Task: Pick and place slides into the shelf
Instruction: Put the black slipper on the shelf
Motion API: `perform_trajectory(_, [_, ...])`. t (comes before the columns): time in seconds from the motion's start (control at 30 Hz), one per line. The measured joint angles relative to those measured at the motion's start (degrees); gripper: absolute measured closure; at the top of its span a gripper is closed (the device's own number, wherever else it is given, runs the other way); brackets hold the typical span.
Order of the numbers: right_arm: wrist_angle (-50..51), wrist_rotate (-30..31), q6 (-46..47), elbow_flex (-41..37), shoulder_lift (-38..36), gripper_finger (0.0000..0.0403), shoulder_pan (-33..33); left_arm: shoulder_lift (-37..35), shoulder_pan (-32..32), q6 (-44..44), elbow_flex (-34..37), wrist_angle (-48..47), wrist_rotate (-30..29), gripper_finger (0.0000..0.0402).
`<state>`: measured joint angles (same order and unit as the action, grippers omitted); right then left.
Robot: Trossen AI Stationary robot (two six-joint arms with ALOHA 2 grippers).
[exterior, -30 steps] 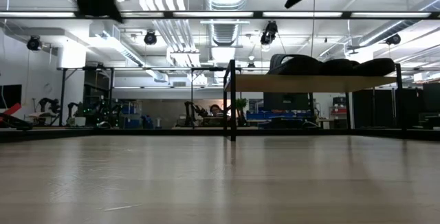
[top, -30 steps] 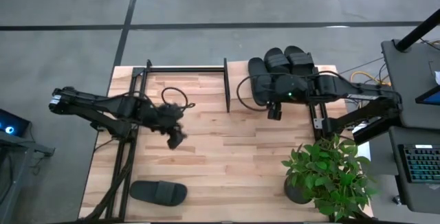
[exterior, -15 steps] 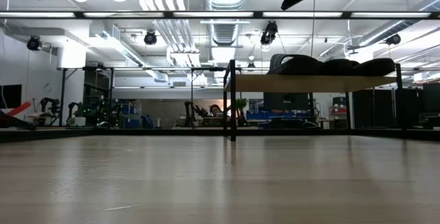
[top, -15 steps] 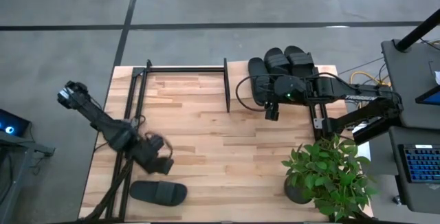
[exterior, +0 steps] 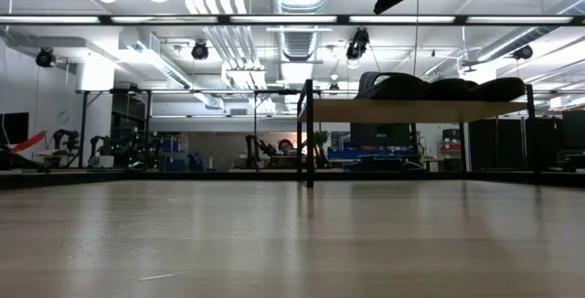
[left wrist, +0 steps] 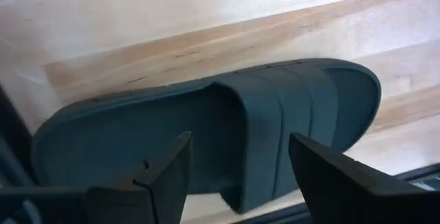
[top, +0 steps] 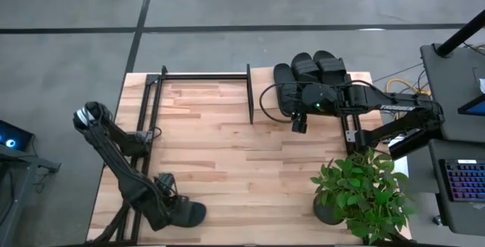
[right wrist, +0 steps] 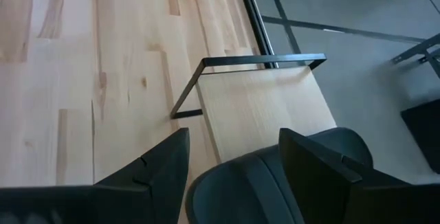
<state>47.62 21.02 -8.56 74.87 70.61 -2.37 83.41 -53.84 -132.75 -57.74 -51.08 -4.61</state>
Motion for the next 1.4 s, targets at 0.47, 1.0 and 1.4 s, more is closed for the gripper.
perform_trajectory(0.47, [0.11,-0.02,1.08,0.00,0.00,0.0188,0.00,3.32,-0.28,1.57,0.09,5.79,-4.44,0.0178])
perform_trajectory(1.0, [0.17,-0.04,0.60,-0.02,0.00,0.0188,0.00,2.74,-0.31,3.91,11.01,28.59,-8.34,0.0179])
perform_trajectory(1.4, [0.11,-0.04,1.08,-0.02,-0.02,0.0188,0.00,1.17,-0.17,12.13,13.27,33.89,-9.75,0.0330])
